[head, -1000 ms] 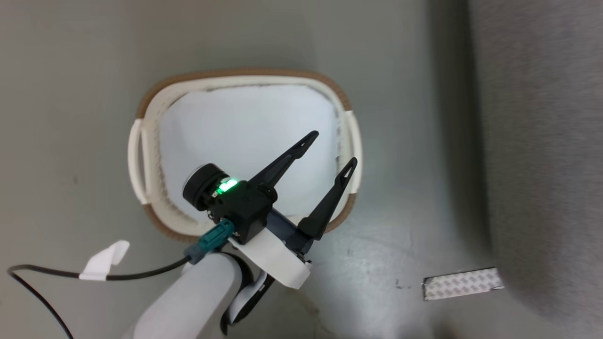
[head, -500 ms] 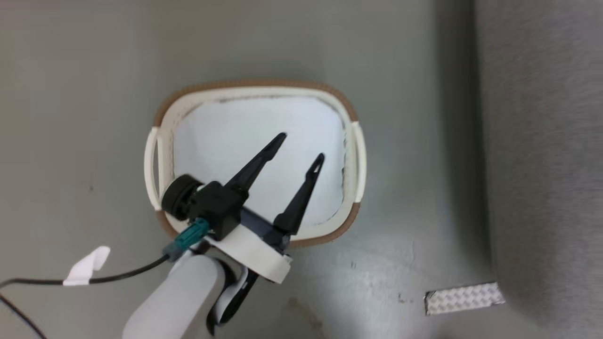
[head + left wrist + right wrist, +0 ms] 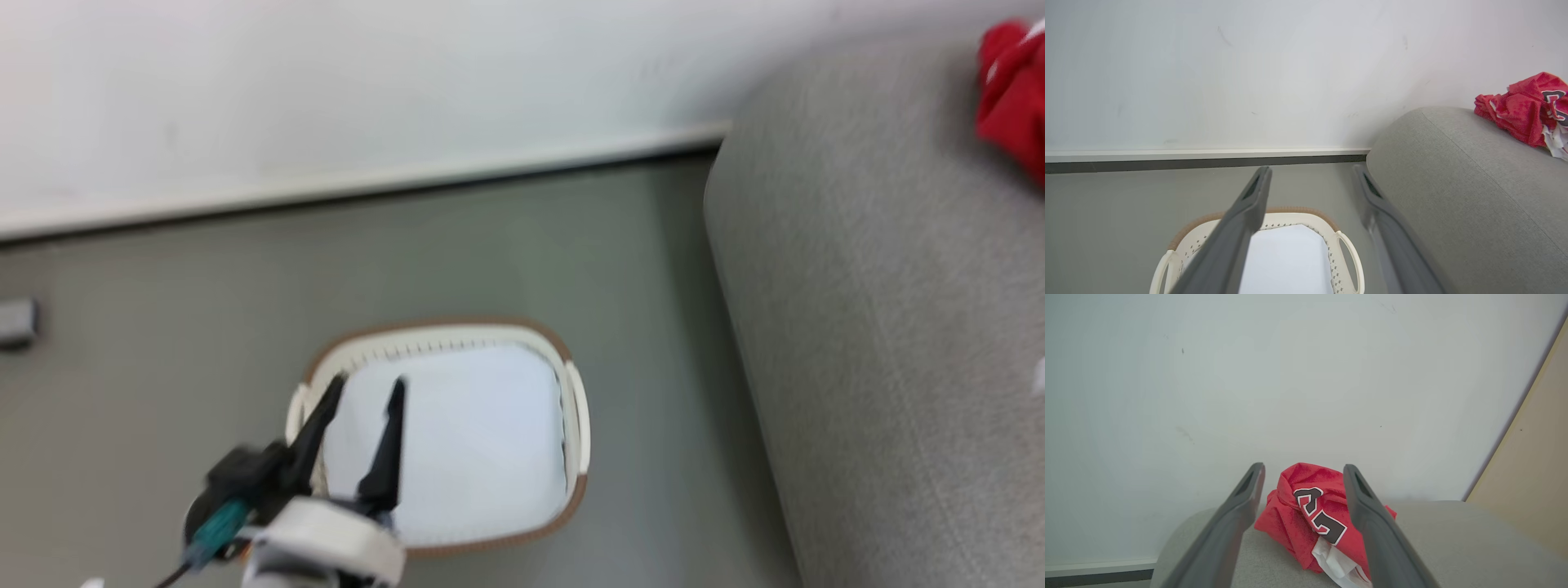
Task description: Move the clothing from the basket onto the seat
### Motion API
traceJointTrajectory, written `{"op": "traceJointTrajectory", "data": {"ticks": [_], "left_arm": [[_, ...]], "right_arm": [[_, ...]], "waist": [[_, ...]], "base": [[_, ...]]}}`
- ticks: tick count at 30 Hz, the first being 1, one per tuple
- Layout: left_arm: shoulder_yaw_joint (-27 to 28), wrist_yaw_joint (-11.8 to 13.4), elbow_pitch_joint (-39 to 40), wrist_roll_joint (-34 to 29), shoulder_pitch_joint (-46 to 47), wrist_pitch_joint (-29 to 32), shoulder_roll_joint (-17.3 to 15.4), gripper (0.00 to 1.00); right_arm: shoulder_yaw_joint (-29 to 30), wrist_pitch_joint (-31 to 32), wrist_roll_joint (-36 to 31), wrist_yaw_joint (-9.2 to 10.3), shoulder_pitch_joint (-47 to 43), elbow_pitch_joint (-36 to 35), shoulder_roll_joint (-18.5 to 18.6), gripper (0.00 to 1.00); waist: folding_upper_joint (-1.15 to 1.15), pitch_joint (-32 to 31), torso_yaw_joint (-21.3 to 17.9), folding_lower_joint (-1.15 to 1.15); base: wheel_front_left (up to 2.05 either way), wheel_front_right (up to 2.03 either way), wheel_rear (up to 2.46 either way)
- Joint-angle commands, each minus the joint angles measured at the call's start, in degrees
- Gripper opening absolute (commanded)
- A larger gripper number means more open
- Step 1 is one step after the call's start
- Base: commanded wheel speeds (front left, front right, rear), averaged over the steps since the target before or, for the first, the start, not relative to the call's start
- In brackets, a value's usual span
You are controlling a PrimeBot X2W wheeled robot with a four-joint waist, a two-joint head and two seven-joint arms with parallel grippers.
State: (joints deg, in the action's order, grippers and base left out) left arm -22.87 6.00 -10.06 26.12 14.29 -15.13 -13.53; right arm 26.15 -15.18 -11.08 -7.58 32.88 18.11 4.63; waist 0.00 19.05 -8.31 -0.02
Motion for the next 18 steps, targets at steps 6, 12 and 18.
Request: {"op": "traceJointTrajectory", "data": {"ticks": [6,12,18], "left_arm": [[9.5,0.4,1.5,-3.9,-11.3,0.0,1.6,1.00],[17.5,-0.2,2.3,-8.7,-19.0,0.0,4.1,1.00],[22.5,-1.9,2.5,-12.7,-23.3,0.0,7.9,1.00]], "right_arm": [[-8.7,0.1,7.8,0.17,-16.5,-7.1,-1.6,1.00],[-19.6,0.1,15.3,0.17,-28.2,-8.3,-1.6,1.00],[-27.8,0.1,16.5,0.17,-33.3,-6.3,-1.6,1.00]], "waist": [[0.00,-13.6,3.1,0.02],[0.00,-17.8,3.6,0.02],[0.00,-19.9,4.1,0.02]], "base": [[0.00,0.00,0.00],[0.00,0.00,0.00],[0.00,0.00,0.00]]}}
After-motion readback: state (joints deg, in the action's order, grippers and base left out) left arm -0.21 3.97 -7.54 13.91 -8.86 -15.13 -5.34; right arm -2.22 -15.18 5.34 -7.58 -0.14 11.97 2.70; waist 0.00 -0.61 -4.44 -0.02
